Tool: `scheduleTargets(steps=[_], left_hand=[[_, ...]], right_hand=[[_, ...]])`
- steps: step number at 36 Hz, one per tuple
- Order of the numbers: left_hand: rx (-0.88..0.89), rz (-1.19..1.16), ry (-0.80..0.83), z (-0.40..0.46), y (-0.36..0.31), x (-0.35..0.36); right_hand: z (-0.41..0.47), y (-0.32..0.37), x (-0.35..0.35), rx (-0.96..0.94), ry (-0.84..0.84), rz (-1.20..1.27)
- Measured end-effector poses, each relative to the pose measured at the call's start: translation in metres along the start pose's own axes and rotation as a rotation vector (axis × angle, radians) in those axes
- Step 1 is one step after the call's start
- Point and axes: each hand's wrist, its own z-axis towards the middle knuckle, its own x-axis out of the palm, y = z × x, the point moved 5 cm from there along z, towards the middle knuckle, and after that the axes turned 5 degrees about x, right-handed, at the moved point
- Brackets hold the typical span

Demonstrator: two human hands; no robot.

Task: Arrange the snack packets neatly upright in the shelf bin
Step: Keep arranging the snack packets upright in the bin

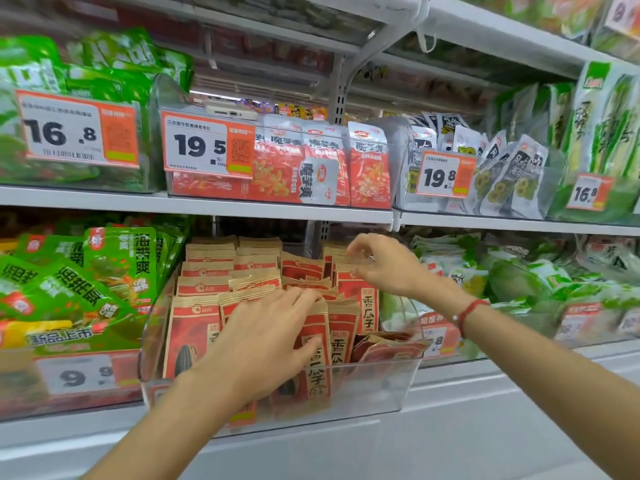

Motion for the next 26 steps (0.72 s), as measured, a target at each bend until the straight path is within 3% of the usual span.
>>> scheduleTargets(steps=[4,9,13,20,26], left_hand=[[0.009,-0.005,-0.034,0.000,-0.001,0.000],[0.004,-0.001,-0.039,-0.001,0.002,0.002],[-0.027,0.000,-0.038,0.000,0.003,0.005],[-0.083,0.045,-0.035,0.012,-0.010,-0.003],[-0.087,0.060,-0.021,0.000,-0.018,-0.019]], right_hand=[[0.002,-0.009,0.032,0.023,0.204,-0.367],[-0.021,-0.007,0.011,-0.058,0.163,-0.311],[-0.049,-0.011,0.014,-0.074,0.346,-0.229],[-0.057,-0.004,-0.008,-0.063,0.066,-0.139],[-0.097,0.006,-0.059,-0.139,-0.478,0.087]])
